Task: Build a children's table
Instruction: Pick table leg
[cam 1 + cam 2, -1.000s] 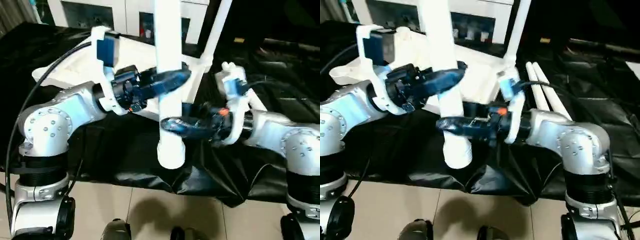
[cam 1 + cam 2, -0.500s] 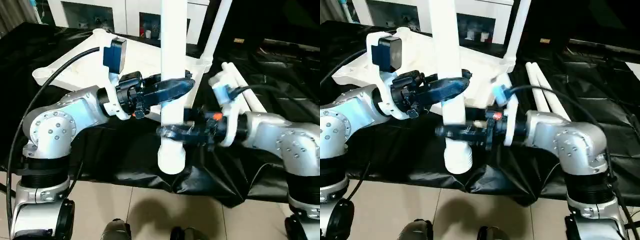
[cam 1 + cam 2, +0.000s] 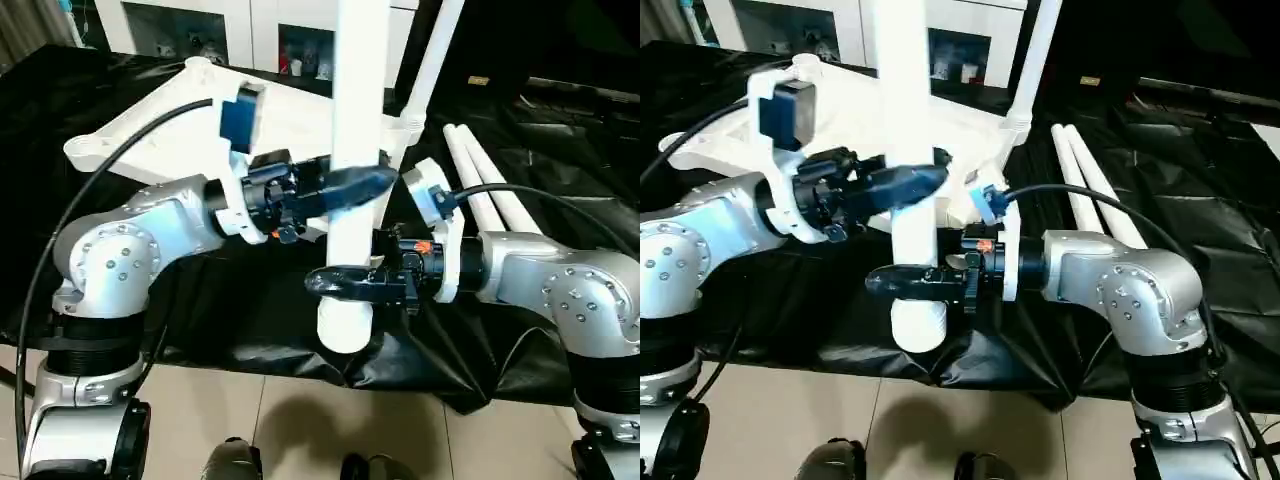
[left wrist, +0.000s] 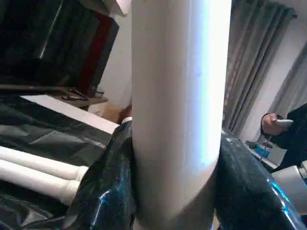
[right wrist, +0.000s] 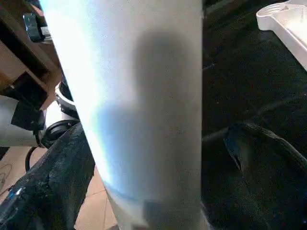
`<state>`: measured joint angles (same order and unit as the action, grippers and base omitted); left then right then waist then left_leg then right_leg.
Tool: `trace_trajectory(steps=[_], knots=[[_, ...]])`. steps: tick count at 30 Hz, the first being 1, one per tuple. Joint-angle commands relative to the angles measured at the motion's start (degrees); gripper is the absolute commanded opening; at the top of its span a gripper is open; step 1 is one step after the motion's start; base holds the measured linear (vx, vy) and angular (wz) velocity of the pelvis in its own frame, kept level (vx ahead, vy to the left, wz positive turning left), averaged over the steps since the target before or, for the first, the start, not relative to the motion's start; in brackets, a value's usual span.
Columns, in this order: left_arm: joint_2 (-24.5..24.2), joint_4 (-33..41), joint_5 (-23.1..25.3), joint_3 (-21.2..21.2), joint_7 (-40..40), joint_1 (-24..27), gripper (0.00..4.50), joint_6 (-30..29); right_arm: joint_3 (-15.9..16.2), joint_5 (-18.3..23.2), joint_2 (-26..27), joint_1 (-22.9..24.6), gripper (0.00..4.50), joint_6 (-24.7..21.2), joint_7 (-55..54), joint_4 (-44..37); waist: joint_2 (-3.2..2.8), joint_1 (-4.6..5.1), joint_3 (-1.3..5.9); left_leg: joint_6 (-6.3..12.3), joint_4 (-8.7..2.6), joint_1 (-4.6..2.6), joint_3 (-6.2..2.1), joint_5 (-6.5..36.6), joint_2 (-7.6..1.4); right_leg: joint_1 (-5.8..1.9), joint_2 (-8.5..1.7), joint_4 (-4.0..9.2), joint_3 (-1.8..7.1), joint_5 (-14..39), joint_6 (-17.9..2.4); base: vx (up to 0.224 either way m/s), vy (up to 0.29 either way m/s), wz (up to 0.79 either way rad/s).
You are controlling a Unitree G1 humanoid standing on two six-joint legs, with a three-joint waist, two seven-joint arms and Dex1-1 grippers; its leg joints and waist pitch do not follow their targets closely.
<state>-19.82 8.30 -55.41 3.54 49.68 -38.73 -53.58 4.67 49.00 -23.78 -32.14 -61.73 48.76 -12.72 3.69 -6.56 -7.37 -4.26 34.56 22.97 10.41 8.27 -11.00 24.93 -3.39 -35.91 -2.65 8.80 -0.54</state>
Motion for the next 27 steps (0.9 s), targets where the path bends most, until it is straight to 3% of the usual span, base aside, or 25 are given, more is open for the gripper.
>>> trace_trajectory(steps=[1,24,27], knots=[[-0.1,0.9,0.2,-0.8,0.1,0.2,1.84,0.4,0.1,-0.3,-0.7,0.3,4.17,0.8,0.3,-0.6,-0.77,-0.09,5.53,-2.47,-3.74,-1.44,-0.79,12.9,-1.42,-3.40,-3.79,4.81,2.22,21.3,-5.7,0.000,0.000,0.00],[-0.2,1.2,1.0,-1.1,0.0,0.7,1.84,1.0,0.6,-0.5,-0.4,0.9,2.18,1.3,0.2,-0.7,-0.88,-0.03,5.45,-2.36,-3.78,-1.48,-0.82,13.2,-1.44,-3.31,-3.75,4.87,2.23,21.1,-5.7,0.000,0.000,0.00],[2.0,0.3,-3.6,2.2,-3.2,-0.5,2.54,-1.2,0.3,-0.4,-0.3,0.8,2.02,1.4,0.2,-0.7,-0.89,-0.12,5.46,-2.51,-3.65,-1.45,-0.79,13.4,-1.39,-3.33,-3.77,4.78,2.22,20.8,-6.1,0.000,0.000,0.00]])
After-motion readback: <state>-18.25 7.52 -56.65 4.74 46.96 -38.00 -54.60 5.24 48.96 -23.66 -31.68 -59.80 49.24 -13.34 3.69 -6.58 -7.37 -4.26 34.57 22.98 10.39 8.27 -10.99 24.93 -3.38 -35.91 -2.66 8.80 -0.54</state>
